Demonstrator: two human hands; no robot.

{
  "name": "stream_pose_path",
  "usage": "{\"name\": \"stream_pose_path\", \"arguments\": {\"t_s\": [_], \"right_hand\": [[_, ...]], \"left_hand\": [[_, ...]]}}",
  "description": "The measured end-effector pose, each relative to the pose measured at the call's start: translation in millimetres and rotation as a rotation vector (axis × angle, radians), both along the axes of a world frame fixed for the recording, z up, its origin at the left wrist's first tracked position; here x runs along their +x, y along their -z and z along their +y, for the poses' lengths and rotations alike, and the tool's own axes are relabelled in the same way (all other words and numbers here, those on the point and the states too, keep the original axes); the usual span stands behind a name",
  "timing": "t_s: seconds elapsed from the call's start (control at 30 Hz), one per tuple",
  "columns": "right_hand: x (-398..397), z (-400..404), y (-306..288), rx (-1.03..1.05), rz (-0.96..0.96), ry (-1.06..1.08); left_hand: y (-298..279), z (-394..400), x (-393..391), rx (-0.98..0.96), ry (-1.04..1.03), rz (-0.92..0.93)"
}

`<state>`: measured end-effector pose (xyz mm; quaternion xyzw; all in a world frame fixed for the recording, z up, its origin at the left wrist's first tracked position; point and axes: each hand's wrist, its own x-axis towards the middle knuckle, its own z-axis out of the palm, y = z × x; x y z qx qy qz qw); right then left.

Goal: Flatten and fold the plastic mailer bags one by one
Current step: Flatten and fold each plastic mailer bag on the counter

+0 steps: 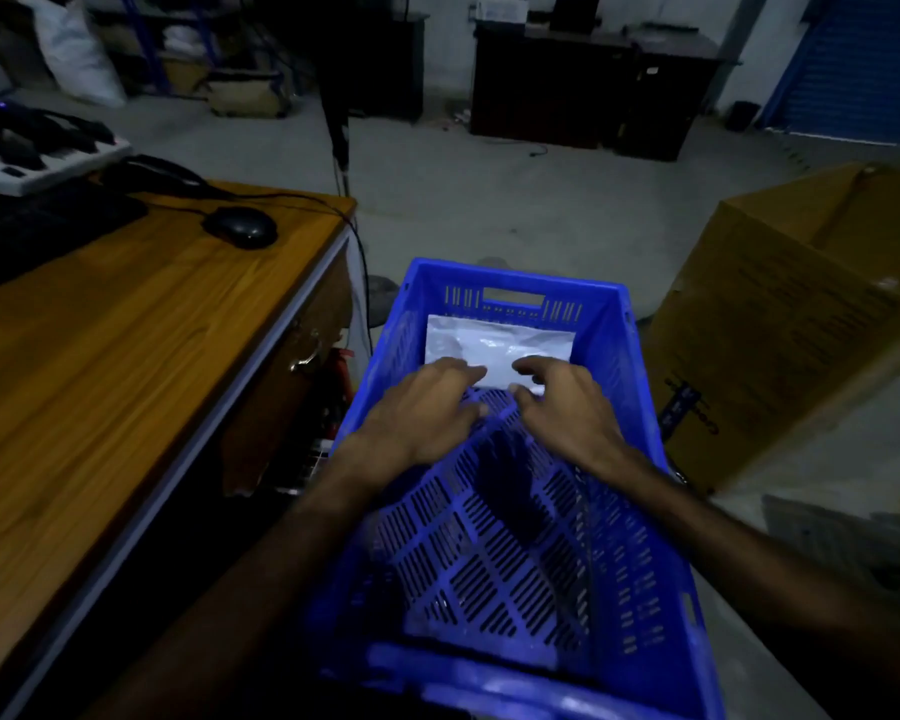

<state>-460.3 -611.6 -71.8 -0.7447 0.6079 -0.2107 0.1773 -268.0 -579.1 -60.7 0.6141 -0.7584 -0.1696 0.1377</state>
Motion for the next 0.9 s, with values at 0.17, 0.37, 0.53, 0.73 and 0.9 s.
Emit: {"name": "stream_pose_path", "arguments": {"t_s": [0.17,0.37,0.53,0.73,0.9], "right_hand": [[0.7,48.9,-21.4,-0.062,-0.253,-0.064],[35.2,119.1,-42.1,-0.037,-0.48,-0.286],[90.9,187.0,-56.2,-0.124,-0.617,-0.574],[173.8,262.9,-65.3,-0.039,-0.753,-0.934],[243.6,329.6,-75.6,0.052,-0.746,-1.224]], "left_hand": [[-33.1,79.4,13.8,-0.187,-0.049,0.211],[-32.8,173.8,29.2,-0.331,-0.195,0.331],[-37.7,265.0,58.5,-0.483,-0.413,0.364],[-41.7,386.0,92.3,-0.634,-0.739,0.209],[-41.1,487.8,112.4,-0.695,-1.096,0.135]]}}
